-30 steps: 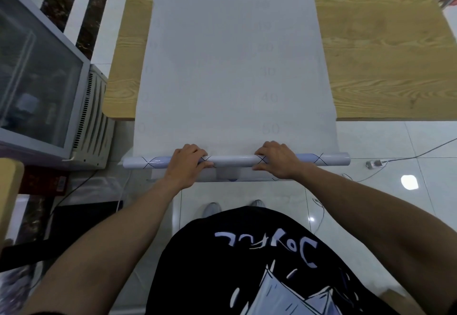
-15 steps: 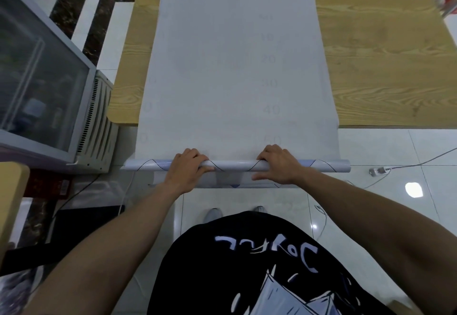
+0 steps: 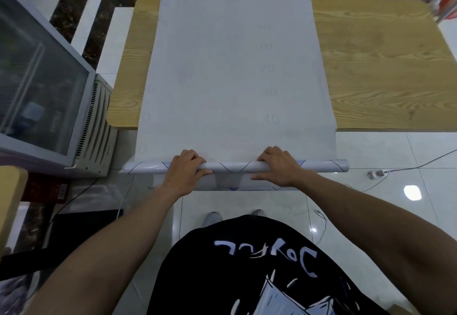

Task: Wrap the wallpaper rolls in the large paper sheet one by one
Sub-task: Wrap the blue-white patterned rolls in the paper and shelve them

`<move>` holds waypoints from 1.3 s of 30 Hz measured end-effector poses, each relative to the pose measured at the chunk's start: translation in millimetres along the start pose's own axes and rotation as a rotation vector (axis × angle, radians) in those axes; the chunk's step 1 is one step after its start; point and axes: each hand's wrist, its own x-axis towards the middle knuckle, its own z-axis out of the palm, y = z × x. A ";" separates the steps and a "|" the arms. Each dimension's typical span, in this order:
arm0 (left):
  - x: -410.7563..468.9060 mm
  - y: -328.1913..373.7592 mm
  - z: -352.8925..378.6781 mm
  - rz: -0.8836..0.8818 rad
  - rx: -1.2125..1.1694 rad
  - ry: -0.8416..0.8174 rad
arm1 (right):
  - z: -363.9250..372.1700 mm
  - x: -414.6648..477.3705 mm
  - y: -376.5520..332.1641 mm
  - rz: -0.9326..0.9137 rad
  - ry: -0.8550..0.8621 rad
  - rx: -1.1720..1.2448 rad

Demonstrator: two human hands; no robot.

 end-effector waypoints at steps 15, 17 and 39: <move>-4.3 -1.7 -1.3 -0.030 -0.012 -0.042 | 1.4 -0.9 2.3 -0.004 0.058 0.040; -3.3 -1.9 -0.5 -0.030 -0.022 -0.013 | 1.4 -1.0 2.7 -0.011 0.044 0.012; -1.4 1.0 -7.4 -0.091 -0.029 0.012 | -7.2 -2.4 4.7 0.047 0.034 0.021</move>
